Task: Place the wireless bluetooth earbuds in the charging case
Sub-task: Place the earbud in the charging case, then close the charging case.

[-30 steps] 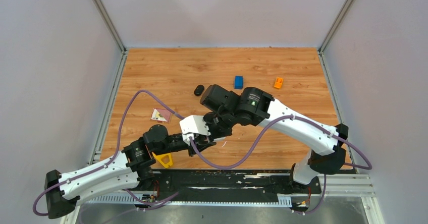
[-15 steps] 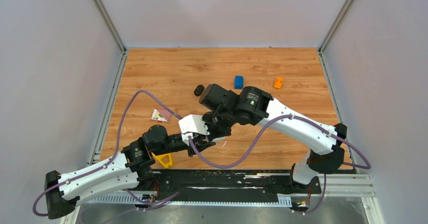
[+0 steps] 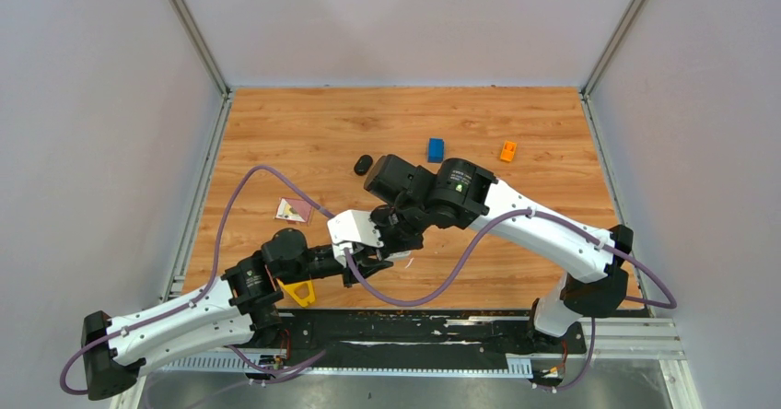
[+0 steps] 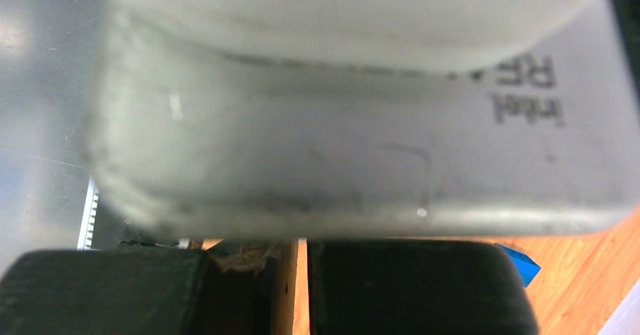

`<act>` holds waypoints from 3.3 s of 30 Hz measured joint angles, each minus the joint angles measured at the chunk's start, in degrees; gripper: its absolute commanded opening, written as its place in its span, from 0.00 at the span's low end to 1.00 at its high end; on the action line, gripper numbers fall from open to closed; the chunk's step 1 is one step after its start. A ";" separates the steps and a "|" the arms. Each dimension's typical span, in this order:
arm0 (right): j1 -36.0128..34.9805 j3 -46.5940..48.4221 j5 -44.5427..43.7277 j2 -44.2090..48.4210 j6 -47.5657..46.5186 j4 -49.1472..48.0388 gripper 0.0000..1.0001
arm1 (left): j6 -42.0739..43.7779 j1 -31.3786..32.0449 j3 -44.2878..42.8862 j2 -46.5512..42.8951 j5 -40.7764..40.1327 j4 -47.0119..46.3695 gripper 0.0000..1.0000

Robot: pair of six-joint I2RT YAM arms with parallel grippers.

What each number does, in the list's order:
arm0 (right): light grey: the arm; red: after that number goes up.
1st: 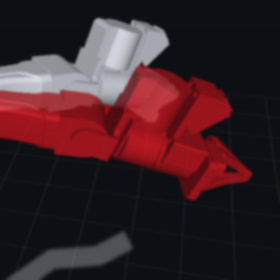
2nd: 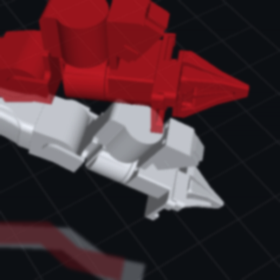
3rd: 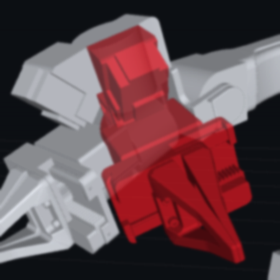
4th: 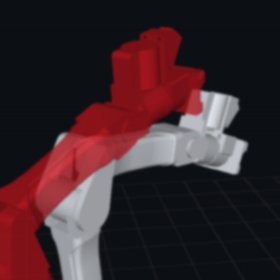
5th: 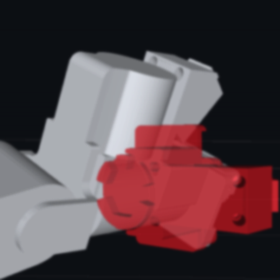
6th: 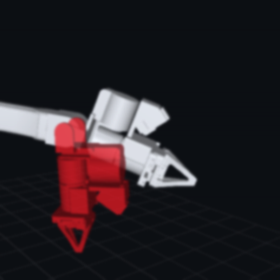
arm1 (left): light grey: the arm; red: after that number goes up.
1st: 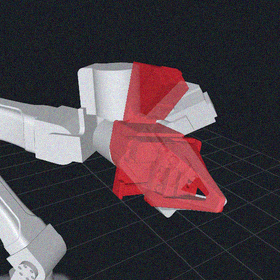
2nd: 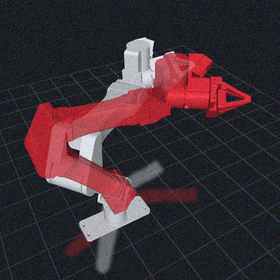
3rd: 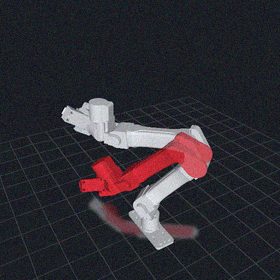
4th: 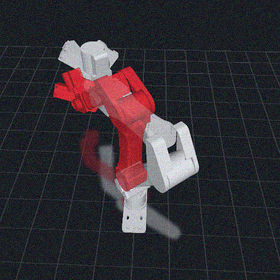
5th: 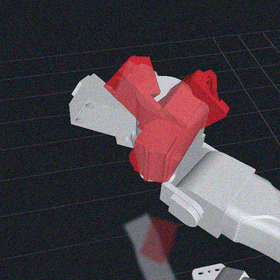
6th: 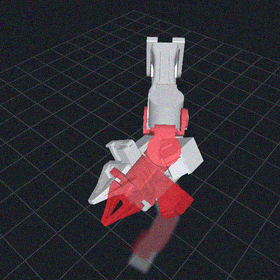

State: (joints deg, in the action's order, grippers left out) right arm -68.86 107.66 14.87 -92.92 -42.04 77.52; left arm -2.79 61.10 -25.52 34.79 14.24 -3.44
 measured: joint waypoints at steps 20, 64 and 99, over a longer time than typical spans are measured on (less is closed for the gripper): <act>0.04 1.38 1.01 -1.44 2.49 0.02 0.18 | -0.02 -0.02 0.79 -1.57 -0.83 -0.11 0.00; 45.24 -23.65 30.67 24.55 6.34 -14.91 0.82 | 0.04 0.00 0.94 1.27 0.26 -2.43 0.00; 28.11 -38.21 33.18 23.89 -1.77 -18.38 0.94 | -10.14 0.00 -1.07 17.77 -1.99 -18.14 0.00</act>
State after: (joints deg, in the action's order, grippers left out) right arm -40.75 69.45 48.05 -69.04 -43.81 59.13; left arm -12.93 61.10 -26.59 52.56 12.25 -21.58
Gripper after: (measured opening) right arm 0.938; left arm 0.363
